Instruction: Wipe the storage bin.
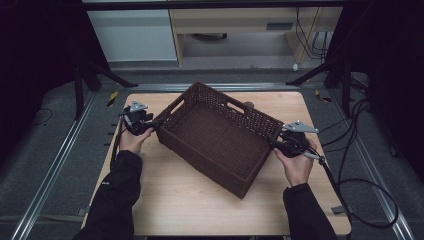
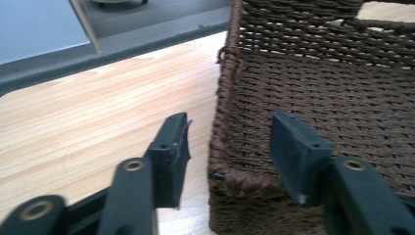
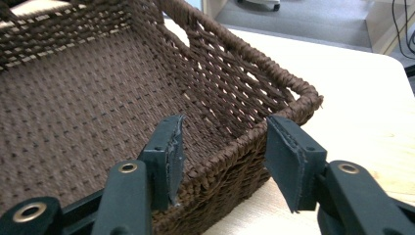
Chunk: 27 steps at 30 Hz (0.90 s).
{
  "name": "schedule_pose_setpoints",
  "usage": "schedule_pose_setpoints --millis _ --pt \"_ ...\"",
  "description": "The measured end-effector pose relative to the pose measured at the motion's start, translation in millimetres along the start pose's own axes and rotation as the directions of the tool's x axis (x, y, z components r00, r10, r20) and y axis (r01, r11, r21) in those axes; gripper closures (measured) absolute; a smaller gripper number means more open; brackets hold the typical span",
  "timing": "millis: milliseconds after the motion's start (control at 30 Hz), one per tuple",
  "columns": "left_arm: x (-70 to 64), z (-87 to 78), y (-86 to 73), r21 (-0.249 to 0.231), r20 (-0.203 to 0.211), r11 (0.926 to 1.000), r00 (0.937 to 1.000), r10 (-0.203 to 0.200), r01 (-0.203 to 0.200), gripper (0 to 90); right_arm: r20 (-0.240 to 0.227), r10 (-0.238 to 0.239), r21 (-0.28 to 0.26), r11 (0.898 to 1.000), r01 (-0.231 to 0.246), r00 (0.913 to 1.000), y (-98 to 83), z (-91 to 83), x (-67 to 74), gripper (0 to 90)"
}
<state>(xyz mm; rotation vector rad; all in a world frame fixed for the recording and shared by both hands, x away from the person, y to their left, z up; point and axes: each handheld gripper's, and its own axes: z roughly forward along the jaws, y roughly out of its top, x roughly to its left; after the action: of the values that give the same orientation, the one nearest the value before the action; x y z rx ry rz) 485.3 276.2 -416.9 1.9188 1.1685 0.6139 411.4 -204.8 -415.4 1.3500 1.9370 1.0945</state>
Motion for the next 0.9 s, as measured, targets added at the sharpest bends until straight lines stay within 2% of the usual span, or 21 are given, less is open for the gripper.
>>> schedule_pose_setpoints --millis 67,333,433,500,600,633,667,700,767,900 --pt "-2.7 -1.3 -1.1 -0.006 0.008 1.0 1.0 0.005 -0.005 57.7 -0.012 -0.01 -0.001 1.0 0.01 0.9999 2.2 -6.0 2.8 48.7" --pt "-11.0 -17.2 -12.2 -0.007 0.015 0.9998 0.9997 -0.019 0.019 57.3 -0.049 -0.017 0.027 0.999 0.018 0.9987 0.2 -10.5 13.0 48.7" --pt "-13.4 -22.8 -15.3 -0.003 0.024 0.9998 0.9995 -0.022 0.022 56.6 -0.057 -0.023 0.041 0.999 0.026 0.9981 -3.1 -7.3 14.5 51.3" --pt "-12.3 -24.5 -15.5 -0.006 0.031 0.9999 0.9994 -0.016 0.016 56.4 -0.069 -0.014 0.024 1.0 0.016 0.9975 -5.2 -4.6 14.0 54.7" --pt "-8.6 -22.9 -14.9 0.0 0.037 0.9996 0.9989 -0.028 0.028 53.9 -0.067 -0.006 0.024 1.0 0.008 0.9977 -4.7 -2.3 12.8 57.3" --pt "-8.3 -21.8 -14.3 0.001 0.024 0.9997 0.9995 -0.023 0.023 52.7 -0.066 -0.007 0.023 1.0 0.008 0.9978 -4.2 -1.5 12.1 57.7" --pt "-8.5 -20.5 -13.3 0.01 0.003 0.9999 1.0 0.003 -0.003 53.0 -0.064 -0.008 0.023 1.0 0.01 0.9979 -3.9 -0.6 11.3 58.2" --pt "-8.5 -18.9 -12.6 0.018 0.001 0.9998 0.9999 0.012 -0.012 52.8 -0.061 -0.011 0.021 1.0 0.012 0.9981 -3.8 0.6 10.4 58.5" --pt "-8.7 -15.2 -12.3 0.011 0.015 0.9999 0.9998 0.012 -0.012 53.0 -0.058 -0.01 0.012 1.0 0.011 0.9983 -3.5 3.3 8.6 59.1" --pt "-9.4 -6.7 -14.4 0.045 0.025 0.9989 0.9996 0.012 -0.013 56.0 -0.055 -0.007 0.007 1.0 0.008 0.9985 -2.0 7.4 5.5 59.8"
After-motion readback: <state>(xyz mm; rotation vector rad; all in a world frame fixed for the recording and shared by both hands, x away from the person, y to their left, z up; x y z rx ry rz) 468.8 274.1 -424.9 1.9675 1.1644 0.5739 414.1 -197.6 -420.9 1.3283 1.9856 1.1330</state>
